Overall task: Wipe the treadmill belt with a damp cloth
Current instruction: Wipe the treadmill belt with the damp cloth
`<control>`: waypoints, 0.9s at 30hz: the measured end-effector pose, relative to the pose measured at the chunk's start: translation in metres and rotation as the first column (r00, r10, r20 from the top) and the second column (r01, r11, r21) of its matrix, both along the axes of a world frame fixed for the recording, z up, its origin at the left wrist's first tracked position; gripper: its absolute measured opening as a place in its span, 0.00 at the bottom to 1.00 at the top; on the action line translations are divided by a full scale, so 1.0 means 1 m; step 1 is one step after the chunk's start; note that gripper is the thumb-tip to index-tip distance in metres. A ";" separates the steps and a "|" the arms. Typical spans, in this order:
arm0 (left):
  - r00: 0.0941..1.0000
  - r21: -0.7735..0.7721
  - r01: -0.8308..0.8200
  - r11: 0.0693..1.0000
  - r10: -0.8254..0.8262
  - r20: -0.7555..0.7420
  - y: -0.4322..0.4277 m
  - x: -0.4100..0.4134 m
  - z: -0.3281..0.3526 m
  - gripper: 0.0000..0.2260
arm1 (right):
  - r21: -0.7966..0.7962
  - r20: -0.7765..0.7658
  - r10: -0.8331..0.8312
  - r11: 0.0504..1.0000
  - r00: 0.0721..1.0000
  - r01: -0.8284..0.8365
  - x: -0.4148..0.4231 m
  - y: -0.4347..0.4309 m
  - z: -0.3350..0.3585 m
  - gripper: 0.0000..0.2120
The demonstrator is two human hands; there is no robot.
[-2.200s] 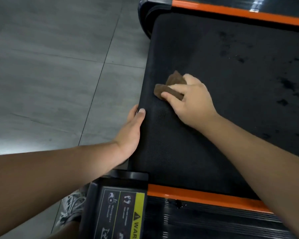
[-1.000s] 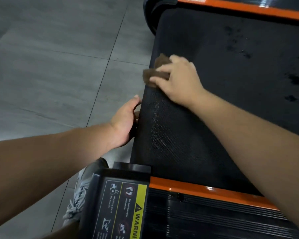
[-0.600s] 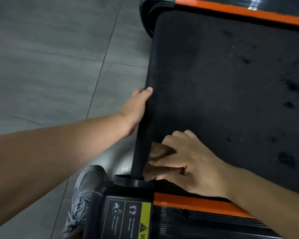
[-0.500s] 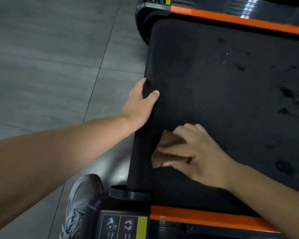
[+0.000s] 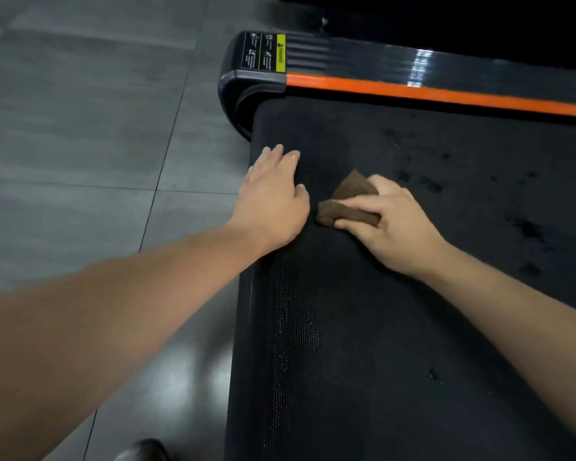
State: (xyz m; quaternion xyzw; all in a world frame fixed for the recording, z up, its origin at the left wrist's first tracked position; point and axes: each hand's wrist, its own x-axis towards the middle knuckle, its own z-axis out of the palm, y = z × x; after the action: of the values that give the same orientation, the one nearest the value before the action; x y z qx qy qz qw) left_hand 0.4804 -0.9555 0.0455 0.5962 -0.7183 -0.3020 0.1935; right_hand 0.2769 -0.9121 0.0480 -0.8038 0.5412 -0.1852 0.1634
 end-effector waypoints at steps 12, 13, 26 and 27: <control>0.930 -0.118 0.068 0.991 -0.020 0.367 0.000 -0.025 -0.016 0.32 | -0.094 -0.056 -0.193 0.978 0.980 0.187 0.011 -0.136 -0.003 0.14; 0.927 -0.123 0.072 0.990 -0.021 0.375 0.000 -0.025 -0.016 0.33 | -0.103 -0.084 -0.172 0.981 0.981 0.164 0.006 -0.143 0.001 0.13; 0.909 -0.115 0.089 0.989 -0.033 0.415 0.000 -0.026 -0.019 0.35 | -0.179 -0.081 -0.575 0.812 0.814 0.555 -0.023 -0.179 0.004 0.13; 0.908 -0.120 0.090 0.989 -0.032 0.419 0.000 -0.027 -0.019 0.35 | -0.161 -0.045 -0.651 0.753 0.758 0.638 -0.034 -0.180 0.002 0.13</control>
State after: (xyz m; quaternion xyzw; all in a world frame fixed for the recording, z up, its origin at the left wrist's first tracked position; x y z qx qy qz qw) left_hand 0.4539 -0.9556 0.0263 0.6095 -0.7801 -0.1243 0.0671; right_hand 0.2426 -1.0916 0.0496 -0.5853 0.7784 -0.2267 0.0076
